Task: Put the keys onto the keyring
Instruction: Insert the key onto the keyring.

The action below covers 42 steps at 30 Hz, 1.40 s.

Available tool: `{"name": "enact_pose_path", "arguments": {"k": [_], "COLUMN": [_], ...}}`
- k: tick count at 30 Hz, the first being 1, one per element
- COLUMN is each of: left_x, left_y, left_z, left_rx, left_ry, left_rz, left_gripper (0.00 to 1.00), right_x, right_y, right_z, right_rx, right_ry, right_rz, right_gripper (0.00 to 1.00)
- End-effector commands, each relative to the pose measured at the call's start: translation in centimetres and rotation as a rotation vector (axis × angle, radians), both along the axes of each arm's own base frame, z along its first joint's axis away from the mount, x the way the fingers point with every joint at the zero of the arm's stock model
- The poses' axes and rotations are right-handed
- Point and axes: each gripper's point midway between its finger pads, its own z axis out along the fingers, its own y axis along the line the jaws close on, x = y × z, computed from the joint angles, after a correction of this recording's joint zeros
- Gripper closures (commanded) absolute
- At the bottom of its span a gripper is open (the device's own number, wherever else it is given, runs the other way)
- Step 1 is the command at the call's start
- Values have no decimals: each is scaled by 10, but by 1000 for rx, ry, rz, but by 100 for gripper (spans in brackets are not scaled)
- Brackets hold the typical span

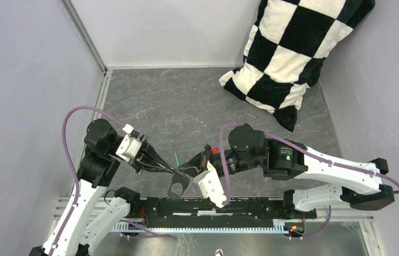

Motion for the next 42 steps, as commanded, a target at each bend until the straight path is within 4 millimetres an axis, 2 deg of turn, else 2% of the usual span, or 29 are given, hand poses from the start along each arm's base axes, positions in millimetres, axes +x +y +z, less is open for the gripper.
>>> {"name": "enact_pose_path", "arguments": {"k": [1, 42], "left_x": [-11, -9], "left_y": [5, 4], "left_z": [4, 2], "left_rx": [12, 21], "left_ry": [13, 37], "left_rz": [-63, -59], "left_gripper": [98, 98], "right_x": [-5, -13], "right_y": [-3, 8], "right_z": [11, 32], "right_rx": [16, 95], "right_ry": [-10, -32], "right_rz": [18, 81], "right_gripper": [100, 100]}}
